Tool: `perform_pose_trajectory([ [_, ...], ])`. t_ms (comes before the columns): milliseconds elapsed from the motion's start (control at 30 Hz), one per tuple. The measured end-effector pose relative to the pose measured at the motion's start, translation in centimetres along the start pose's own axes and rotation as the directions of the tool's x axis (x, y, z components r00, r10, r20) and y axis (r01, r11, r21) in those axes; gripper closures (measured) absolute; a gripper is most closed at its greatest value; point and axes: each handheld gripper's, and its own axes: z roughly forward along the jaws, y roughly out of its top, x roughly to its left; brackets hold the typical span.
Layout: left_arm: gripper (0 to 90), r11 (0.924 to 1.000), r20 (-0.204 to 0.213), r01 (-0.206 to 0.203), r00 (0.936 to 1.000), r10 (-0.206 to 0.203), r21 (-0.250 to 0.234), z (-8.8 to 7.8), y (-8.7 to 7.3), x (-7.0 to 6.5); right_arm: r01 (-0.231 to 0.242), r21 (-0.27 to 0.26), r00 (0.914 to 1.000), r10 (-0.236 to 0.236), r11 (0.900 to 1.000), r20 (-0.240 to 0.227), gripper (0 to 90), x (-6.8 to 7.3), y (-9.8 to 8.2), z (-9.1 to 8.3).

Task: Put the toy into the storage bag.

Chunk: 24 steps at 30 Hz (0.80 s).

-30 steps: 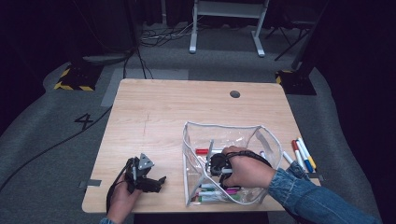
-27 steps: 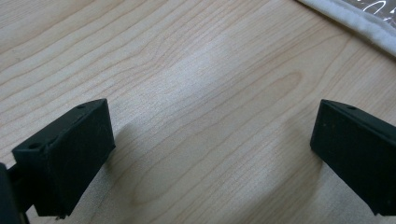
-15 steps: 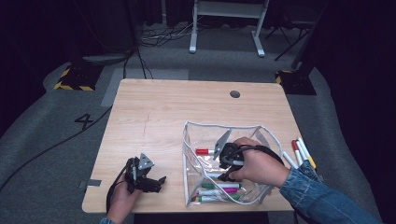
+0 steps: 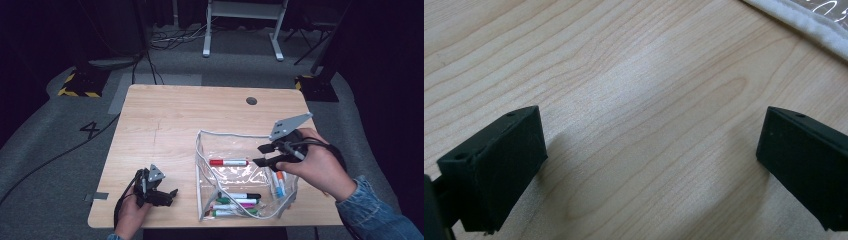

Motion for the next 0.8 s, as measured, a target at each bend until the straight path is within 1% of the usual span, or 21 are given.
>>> perform_pose_trajectory([
  [33, 0.0, 1.0, -0.001, 0.0, 1.0, 0.0, 0.0, 0.0, 0.0, 0.0, -0.023, -0.015, 0.9995, 0.023, 1.0, 0.023, 55.4, -0.6, -0.6, -0.9],
  [100, 0.0, 1.0, -0.001, 0.0, 1.0, 0.0, -0.001, 0.0, 0.0, 0.0, -0.058, -0.036, 0.9973, 0.059, 0.998, 0.044, 55.4, -1.2, -1.3, -1.7],
  [167, 0.0, 1.0, -0.004, 0.001, 1.0, -0.001, -0.004, 0.0, 0.0, 0.0, -0.094, -0.054, 0.9934, 0.097, 0.994, 0.062, 55.4, -1.9, -2.1, -2.4],
  [200, 0.0, 1.0, -0.004, 0.001, 1.0, -0.001, -0.004, 0.0, 0.0, 0.0, -0.094, -0.054, 0.9934, 0.097, 0.994, 0.062, 55.4, -1.9, -2.1, -2.4],
  [233, 0.0, 1.0, -0.004, 0.001, 1.0, -0.001, -0.004, 0.0, 0.0, 0.0, -0.131, -0.079, 0.9878, 0.136, 0.988, 0.075, 55.5, -2.5, -2.9, -3.1],
  [300, 0.0, 1.0, -0.004, 0.001, 1.0, -0.001, -0.004, 0.0, 0.0, -0.1, -0.159, -0.093, 0.9808, 0.168, 0.983, 0.099, 56.3, -3.1, -3.8, -3.7],
  [367, 0.0, 1.0, -0.004, 0.001, 1.0, -0.001, -0.004, 0.0, 0.0, -0.1, -0.189, -0.103, 0.9719, 0.201, 0.977, 0.123, 56.9, -3.8, -4.7, -4.2],
  [400, 0.0, 1.0, -0.004, 0.001, 1.0, -0.001, -0.004, 0.0, 0.0, -0.1, -0.189, -0.103, 0.9719, 0.201, 0.977, 0.123, 56.9, -3.8, -4.7, -4.2],
  [433, 0.0, 1.0, -0.004, 0.001, 1.0, -0.001, -0.004, 0.0, 0.0, -0.1, -0.226, -0.115, 0.9589, 0.242, 0.967, 0.148, 57.5, -4.6, -5.7, -4.4],
  [467, 0.0, 1.0, -0.004, 0.001, 1.0, -0.001, -0.004, 0.0, 0.0, -0.1, -0.226, -0.115, 0.9589, 0.242, 0.967, 0.148, 57.5, -4.6, -5.7, -4.4],
  [500, 0.0, 1.0, -0.004, 0.001, 1.0, -0.001, -0.004, 0.0, 0.0, -0.1, -0.255, -0.115, 0.9484, 0.271, 0.96, 0.164, 57.6, -5.2, -6.8, -4.5],
  [533, 0.0, 1.0, -0.004, 0.001, 1.0, -0.001, -0.004, 0.0, 0.0, -0.1, -0.255, -0.115, 0.9484, 0.271, 0.96, 0.164, 57.6, -5.2, -6.8, -4.5],
  [567, 0.0, 1.0, -0.004, 0.001, 1.0, -0.001, -0.004, 0.0, 0.0, -0.1, -0.268, -0.114, 0.942, 0.285, 0.957, 0.177, 57.8, -5.6, -7.4, -4.5],
  [600, 0.0, 1.0, -0.004, 0.0, 1.0, 0.0, -0.003, 0.0, 0.0, 0.0, -0.294, -0.099, 0.929, 0.308, 0.951, 0.204, 58.2, -6.1, -8.7, -4.2],
  [667, 0.0, 1.0, -0.004, 0.001, 1.0, -0.001, -0.004, 0.0, 0.0, -0.1, -0.327, -0.085, 0.9163, 0.338, 0.941, 0.215, 58.2, -6.7, -10.1, -3.7],
  [700, 0.0, 1.0, -0.004, 0.001, 1.0, -0.001, -0.004, 0.0, 0.0, -0.1, -0.347, -0.077, 0.9089, 0.355, 0.935, 0.219, 58.3, -7.0, -10.8, -3.4],
  [733, 0.0, 1.0, -0.004, 0.001, 1.0, -0.001, -0.004, 0.0, 0.0, -0.1, -0.357, -0.07, 0.9041, 0.364, 0.931, 0.224, 58.4, -7.2, -11.4, -3.2],
  [767, 0.0, 1.0, -0.004, 0.001, 1.0, -0.001, -0.004, 0.0, 0.0, -0.1, -0.378, -0.059, 0.8951, 0.381, 0.924, 0.231, 58.4, -7.6, -12.3, -2.8],
  [800, 0.0, 1.0, -0.004, 0.001, 1.0, -0.001, -0.004, 0.0, 0.0, -0.1, -0.392, -0.051, 0.8881, 0.392, 0.919, 0.24, 58.6, -7.9, -13.0, -2.4],
])
